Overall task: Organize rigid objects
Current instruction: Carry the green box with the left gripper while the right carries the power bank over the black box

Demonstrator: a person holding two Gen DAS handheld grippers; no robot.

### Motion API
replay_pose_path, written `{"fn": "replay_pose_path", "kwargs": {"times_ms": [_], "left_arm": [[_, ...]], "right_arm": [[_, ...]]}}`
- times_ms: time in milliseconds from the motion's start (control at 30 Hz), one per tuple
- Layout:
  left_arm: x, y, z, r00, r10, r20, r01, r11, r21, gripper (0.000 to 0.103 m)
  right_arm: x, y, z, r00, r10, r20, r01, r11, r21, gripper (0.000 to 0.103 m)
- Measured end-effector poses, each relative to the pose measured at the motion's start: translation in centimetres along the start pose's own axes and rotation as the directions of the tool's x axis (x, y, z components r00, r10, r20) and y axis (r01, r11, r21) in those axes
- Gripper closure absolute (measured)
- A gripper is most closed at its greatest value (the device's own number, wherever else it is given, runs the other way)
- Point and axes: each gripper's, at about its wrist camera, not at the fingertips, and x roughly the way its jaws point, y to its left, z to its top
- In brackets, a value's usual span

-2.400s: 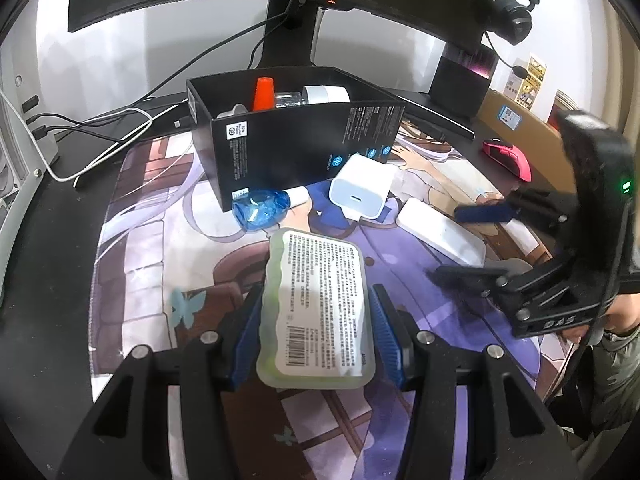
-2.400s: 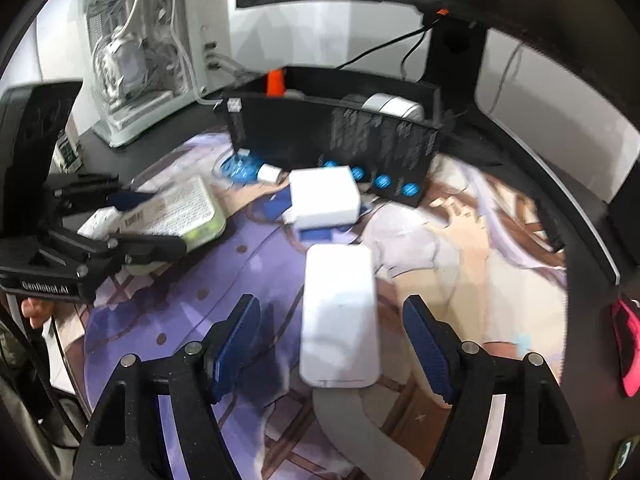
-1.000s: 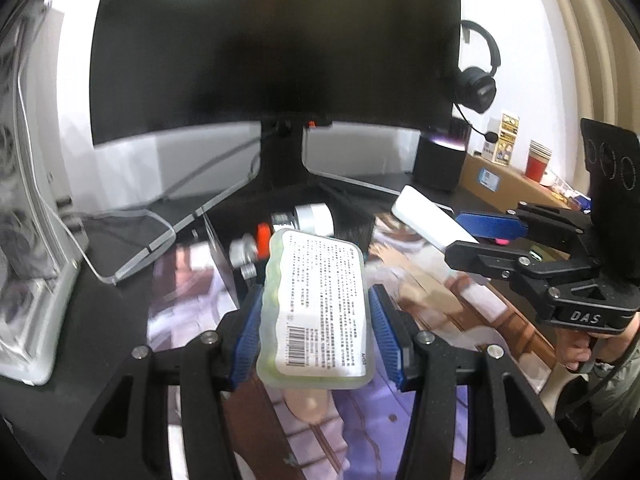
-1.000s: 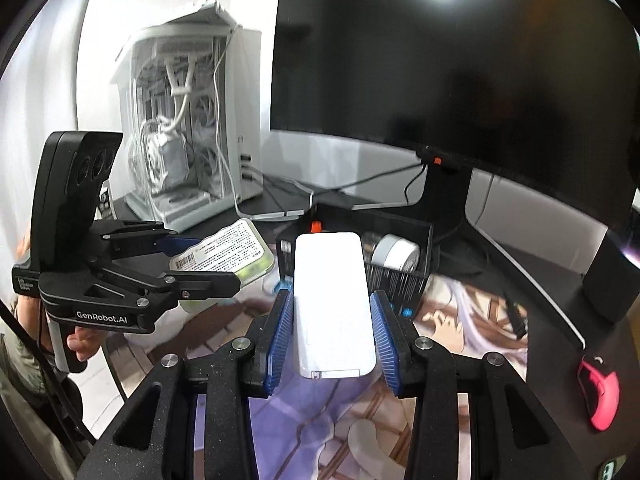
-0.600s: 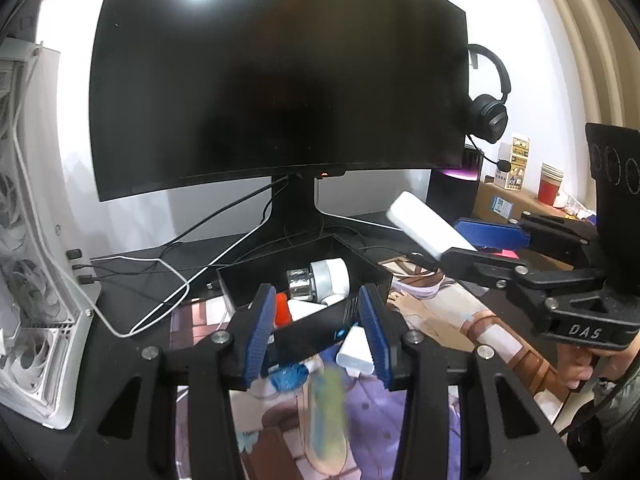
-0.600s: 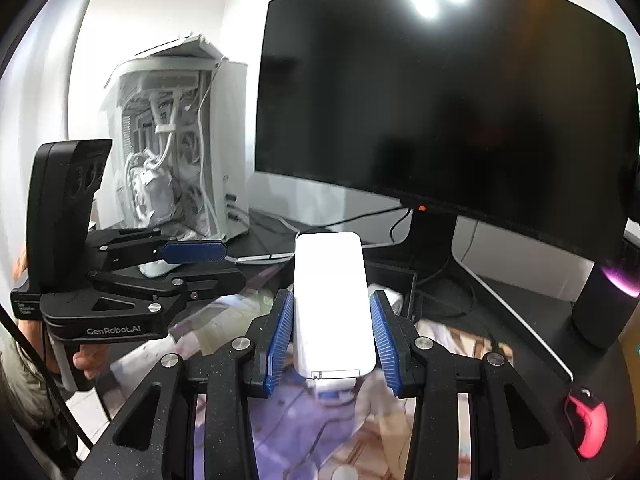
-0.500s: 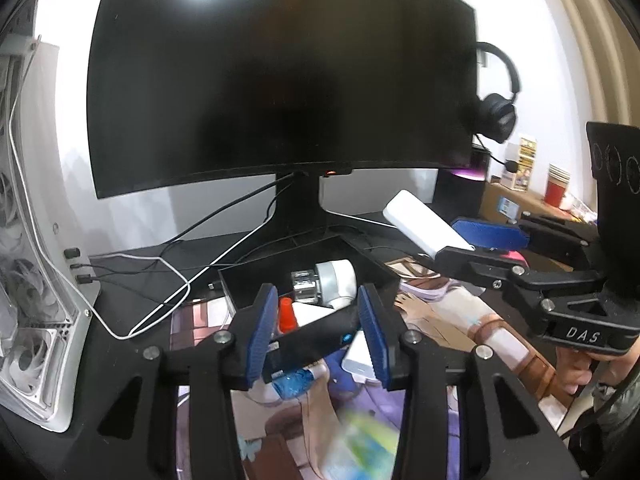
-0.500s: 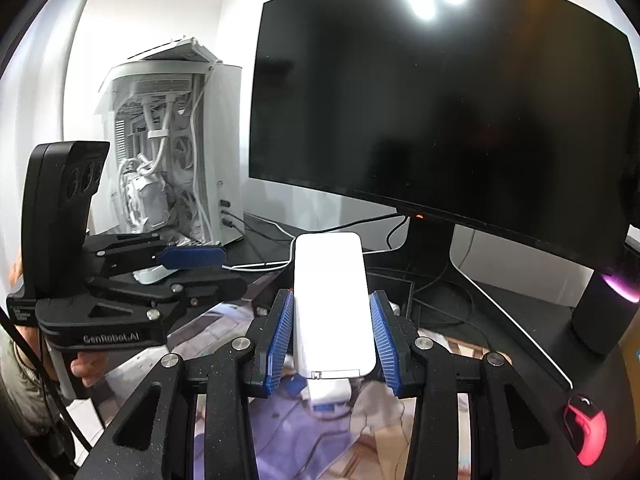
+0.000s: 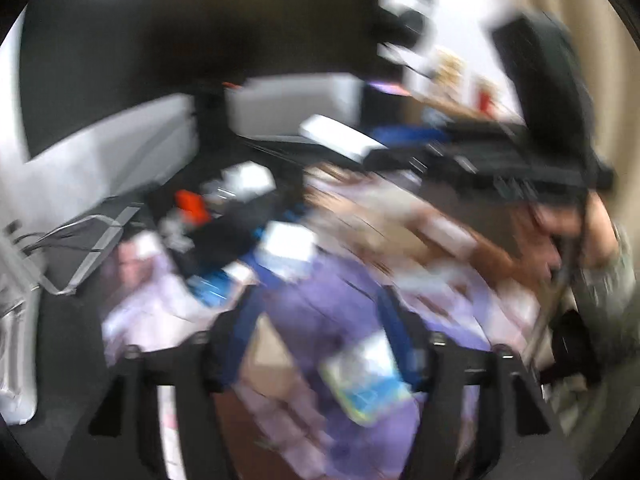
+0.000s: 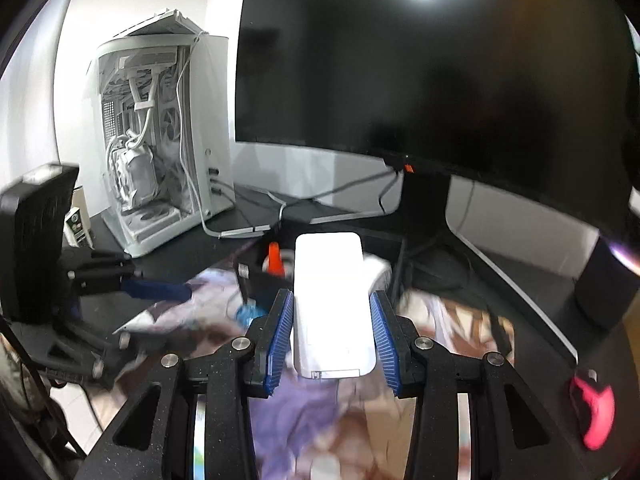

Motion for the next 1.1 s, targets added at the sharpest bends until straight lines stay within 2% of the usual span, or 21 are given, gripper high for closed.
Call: {"fn": "replay_pose_path", "kwargs": {"times_ms": [133,300,467,500,533,767,833,933,1000,1033,1100], "left_arm": [[1.5,-3.3,-1.3,0.996,-0.038,-0.082,0.049,0.99,0.129,0.039],[3.1,-4.0,-2.4,0.985,-0.058,-0.16,0.084,0.982,0.167,0.038],[3.0,-4.5,-2.8,0.987,-0.045,-0.152,0.077,0.975,0.21,0.032],[3.0,-4.7,-3.0,0.987,-0.045,-0.152,0.079,0.972,0.223,0.029],[3.0,-5.0,-3.1,0.986,-0.055,-0.157,0.092,0.966,0.24,0.021],[3.6,-4.7,-3.0,0.988,-0.032,-0.15,0.067,0.969,0.237,0.021],[4.2,-4.2,-2.9,0.988,0.0,-0.152,0.036,0.972,0.231,0.022],[4.9,-3.3,-2.8,0.986,-0.044,-0.162,0.076,0.977,0.2,0.022],[5.0,-3.0,-2.7,0.981,-0.078,-0.177,0.109,0.979,0.175,0.034],[5.0,-2.9,-2.7,0.98,-0.086,-0.18,0.116,0.979,0.165,0.043],[5.0,-2.9,-2.7,0.982,-0.073,-0.173,0.101,0.982,0.159,0.044]], "right_arm": [[-1.3,0.2,-2.7,0.999,0.001,-0.05,-0.002,1.0,-0.013,0.063],[-1.6,-0.1,-5.9,0.992,0.041,-0.122,-0.038,0.999,0.02,0.063],[-0.7,-0.2,-7.3,0.985,0.057,-0.163,-0.05,0.998,0.044,0.063],[-0.4,-0.1,-7.5,0.984,0.061,-0.17,-0.054,0.998,0.045,0.063],[-0.2,0.0,-7.6,0.982,0.065,-0.178,-0.058,0.997,0.043,0.063],[1.7,0.6,-8.2,0.97,0.084,-0.227,-0.076,0.996,0.042,0.063],[1.9,0.5,-8.4,0.969,0.088,-0.232,-0.079,0.996,0.049,0.063],[1.9,0.3,-8.4,0.969,0.088,-0.23,-0.077,0.995,0.055,0.063],[1.8,0.3,-8.4,0.97,0.087,-0.227,-0.076,0.996,0.057,0.063],[1.8,0.2,-8.3,0.971,0.086,-0.225,-0.075,0.996,0.057,0.063],[1.8,0.2,-8.3,0.971,0.085,-0.224,-0.075,0.996,0.056,0.063]]}}
